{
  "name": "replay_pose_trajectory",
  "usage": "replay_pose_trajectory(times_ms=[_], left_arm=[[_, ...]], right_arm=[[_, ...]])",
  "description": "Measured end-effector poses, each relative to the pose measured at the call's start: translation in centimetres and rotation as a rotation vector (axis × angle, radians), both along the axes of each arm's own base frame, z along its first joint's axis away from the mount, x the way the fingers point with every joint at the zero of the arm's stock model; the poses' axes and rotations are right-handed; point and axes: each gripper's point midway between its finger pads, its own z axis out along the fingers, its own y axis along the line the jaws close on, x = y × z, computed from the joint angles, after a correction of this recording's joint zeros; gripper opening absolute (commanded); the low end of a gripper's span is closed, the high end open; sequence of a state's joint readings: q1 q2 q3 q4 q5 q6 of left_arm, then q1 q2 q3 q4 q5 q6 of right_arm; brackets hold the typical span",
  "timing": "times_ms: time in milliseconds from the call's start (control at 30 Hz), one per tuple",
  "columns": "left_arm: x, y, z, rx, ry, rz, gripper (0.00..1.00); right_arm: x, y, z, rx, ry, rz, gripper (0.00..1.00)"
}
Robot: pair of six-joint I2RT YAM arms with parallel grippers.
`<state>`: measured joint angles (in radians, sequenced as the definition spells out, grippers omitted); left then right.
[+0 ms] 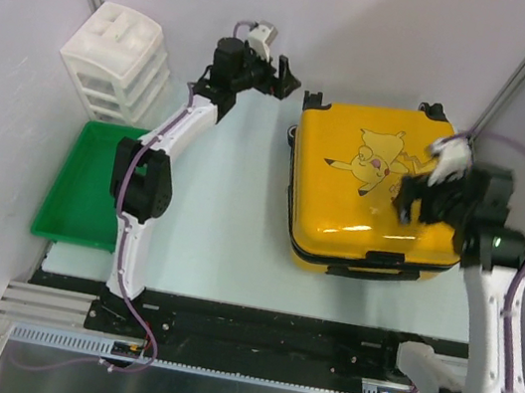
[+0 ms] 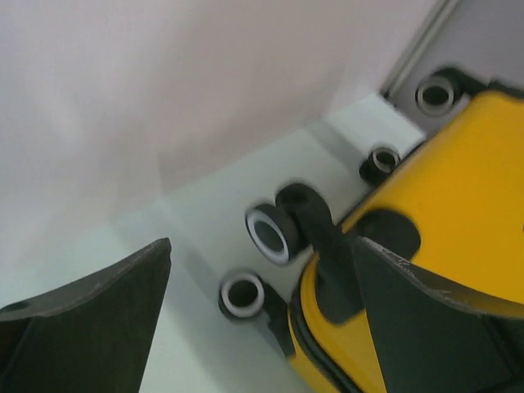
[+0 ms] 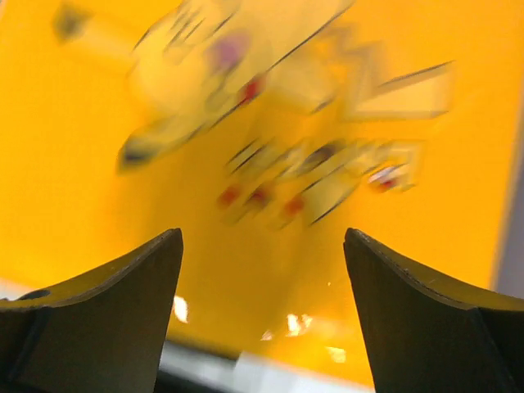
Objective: Open, take out, and arrange the luggage
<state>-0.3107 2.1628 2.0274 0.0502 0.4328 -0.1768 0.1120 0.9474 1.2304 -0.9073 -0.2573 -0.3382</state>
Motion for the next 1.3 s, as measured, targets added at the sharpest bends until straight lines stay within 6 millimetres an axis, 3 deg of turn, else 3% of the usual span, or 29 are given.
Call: replay_pose_trajectory(times_ms=[100, 167, 300, 433, 600, 733, 867, 1000, 1100, 1200, 1233, 1300], left_arm=[[-1.3, -0.7, -4.4, 0.028, 0.102, -0.026, 0.99], [-2.8, -0.5, -7.4, 0.056, 0.176, -0.036, 1.0], [-6.0, 0.4, -11.1, 0.099, 0.287, -0.045, 1.0], [-9.2, 1.8, -11.0, 0.099, 0.318, -0.06, 1.0], [-12.9, 3.4, -8.9, 0.091, 0.28, -0.108, 0.98], [-17.2, 5.0, -9.3, 0.111, 0.254, -0.171, 0.97], [-21.5, 6.0, -11.4, 0.128, 0.284, -0.229, 0.94], [-25.3, 6.3, -13.3, 0.126, 0.328, -0.277, 0.92], [-27.7, 6.9, -14.3, 0.132, 0.345, -0.287, 0.93], [-29.5, 7.3, -14.4, 0.138, 0.333, -0.301, 0.94], [-29.9, 7.3, -14.1, 0.138, 0.325, -0.304, 0.94], [-30.2, 7.3, -13.5, 0.139, 0.301, -0.307, 0.95]], right_arm=[[6.7, -4.6, 3.8, 0.135, -0.049, -0.249, 0.87], [11.0, -7.0, 4.9, 0.211, -0.059, -0.356, 0.88], [18.6, -10.6, 4.9, 0.329, -0.054, -0.503, 0.88], [23.6, -11.6, 2.6, 0.411, -0.023, -0.549, 0.87], [27.6, -11.4, -0.3, 0.485, 0.035, -0.546, 0.85], [30.2, -11.3, -0.9, 0.526, 0.022, -0.516, 0.81], [32.0, -8.7, -0.6, 0.575, 0.015, -0.423, 0.8], [32.9, -2.0, -0.9, 0.615, 0.047, -0.251, 0.8], [32.4, 4.5, -0.9, 0.63, 0.081, -0.107, 0.8], [31.1, 9.5, -0.7, 0.622, 0.11, -0.017, 0.81], [30.8, 10.4, -0.6, 0.614, 0.114, -0.002, 0.81], [30.6, 10.4, -0.4, 0.595, 0.116, -0.014, 0.83]])
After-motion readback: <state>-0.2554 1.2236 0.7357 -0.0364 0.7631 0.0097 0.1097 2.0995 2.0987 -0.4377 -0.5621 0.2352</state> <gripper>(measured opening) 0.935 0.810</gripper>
